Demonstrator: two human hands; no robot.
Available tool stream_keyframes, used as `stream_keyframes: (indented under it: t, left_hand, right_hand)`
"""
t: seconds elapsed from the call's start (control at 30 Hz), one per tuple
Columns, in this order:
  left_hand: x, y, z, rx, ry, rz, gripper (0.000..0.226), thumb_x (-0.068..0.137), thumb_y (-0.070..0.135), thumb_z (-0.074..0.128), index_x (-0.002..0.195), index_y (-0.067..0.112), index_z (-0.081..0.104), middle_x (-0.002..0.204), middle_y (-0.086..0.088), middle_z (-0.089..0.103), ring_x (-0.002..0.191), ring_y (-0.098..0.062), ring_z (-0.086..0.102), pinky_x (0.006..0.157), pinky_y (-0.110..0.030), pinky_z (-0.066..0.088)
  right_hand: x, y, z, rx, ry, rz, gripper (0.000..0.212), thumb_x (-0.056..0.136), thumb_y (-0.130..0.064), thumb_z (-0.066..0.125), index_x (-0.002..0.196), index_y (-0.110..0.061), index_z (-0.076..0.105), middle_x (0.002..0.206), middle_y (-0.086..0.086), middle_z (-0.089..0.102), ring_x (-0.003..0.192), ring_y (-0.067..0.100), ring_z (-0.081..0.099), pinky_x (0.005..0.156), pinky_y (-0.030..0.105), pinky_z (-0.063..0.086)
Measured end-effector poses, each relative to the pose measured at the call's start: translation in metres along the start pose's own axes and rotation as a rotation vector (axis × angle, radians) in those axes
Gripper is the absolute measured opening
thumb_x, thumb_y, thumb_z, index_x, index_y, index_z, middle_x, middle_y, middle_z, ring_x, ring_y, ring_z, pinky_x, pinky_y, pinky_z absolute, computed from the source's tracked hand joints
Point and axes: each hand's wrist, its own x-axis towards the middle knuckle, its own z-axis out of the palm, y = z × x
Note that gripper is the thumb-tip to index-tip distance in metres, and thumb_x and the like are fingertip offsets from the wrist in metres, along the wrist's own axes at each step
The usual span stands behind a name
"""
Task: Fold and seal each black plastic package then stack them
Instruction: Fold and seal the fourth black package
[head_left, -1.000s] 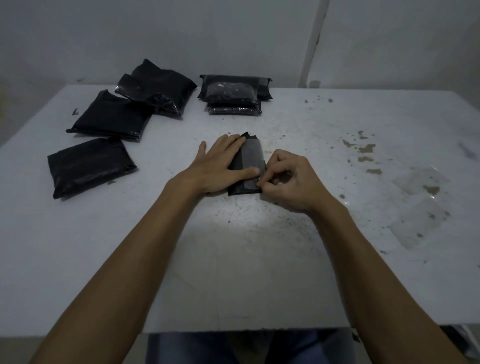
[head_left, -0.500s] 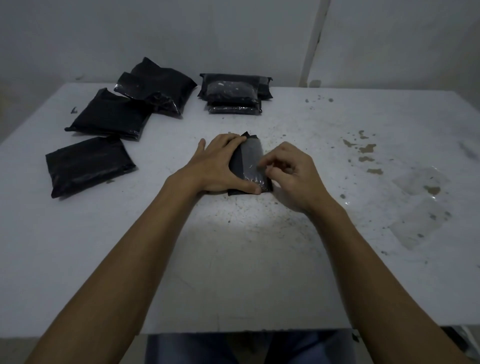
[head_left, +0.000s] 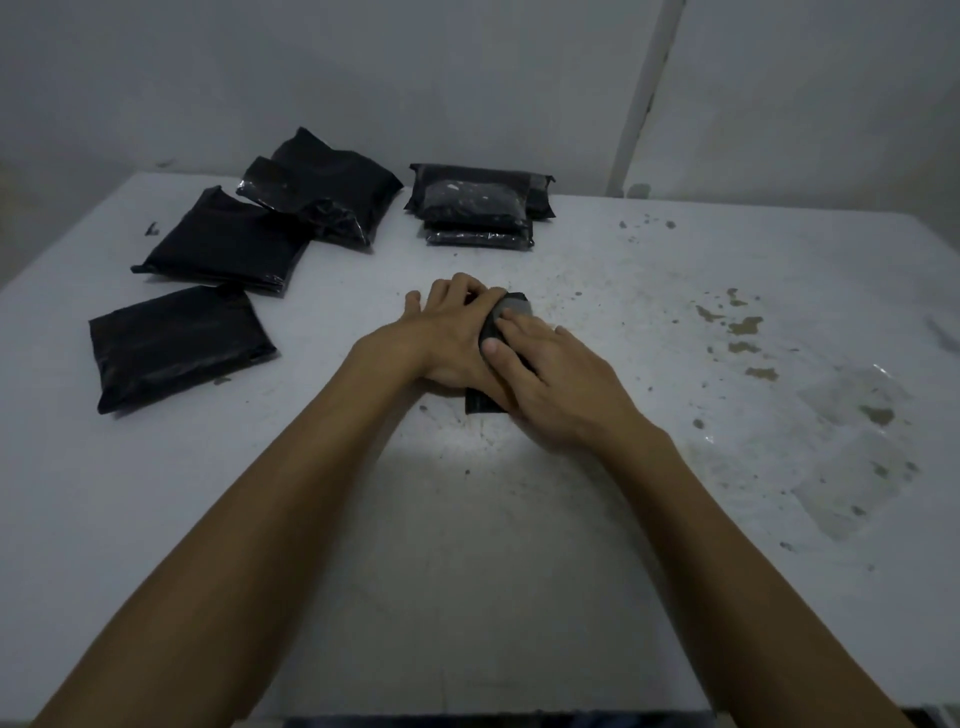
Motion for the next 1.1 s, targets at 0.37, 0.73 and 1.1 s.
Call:
stream_keyframes:
  t: [0.37, 0.73, 1.1]
  left_hand:
    - [0.008, 0.004, 0.002, -0.079, -0.02, -0.051, 0.15, 0.038, 0.082, 0.084, 0.159, 0.036, 0.009, 0.153, -0.002, 0.013, 0.149, -0.032, 0.005, 0.122, -0.066, -0.01]
    - [-0.001, -0.004, 0.007, -0.205, 0.086, 0.006, 0.138, 0.039, 0.078, 0.088, 0.148, 0.033, 0.015, 0.149, 0.003, 0.023, 0.151, -0.025, 0.014, 0.122, -0.063, -0.013]
    - [-0.073, -0.049, -0.033, -0.034, -0.014, -0.042, 0.075, 0.092, 0.007, 0.064, 0.142, 0.059, 0.044, 0.128, 0.008, 0.034, 0.127, -0.017, 0.033, 0.105, -0.038, 0.026]
  right_hand:
    - [0.035, 0.007, 0.002, -0.002, -0.127, 0.09, 0.073, 0.101, -0.069, 0.014, 0.161, -0.03, 0.026, 0.17, -0.006, 0.022, 0.154, 0.014, 0.026, 0.125, 0.041, 0.012]
    - [0.057, 0.012, -0.005, 0.044, -0.154, 0.139, 0.06, 0.108, -0.054, 0.011, 0.159, -0.029, 0.031, 0.167, -0.005, 0.029, 0.153, 0.014, 0.024, 0.127, 0.051, 0.003]
    - [0.022, 0.01, 0.011, -0.155, 0.338, 0.172, 0.036, 0.089, -0.05, 0.059, 0.112, -0.025, 0.071, 0.109, -0.003, 0.05, 0.105, 0.016, 0.047, 0.09, 0.034, 0.03]
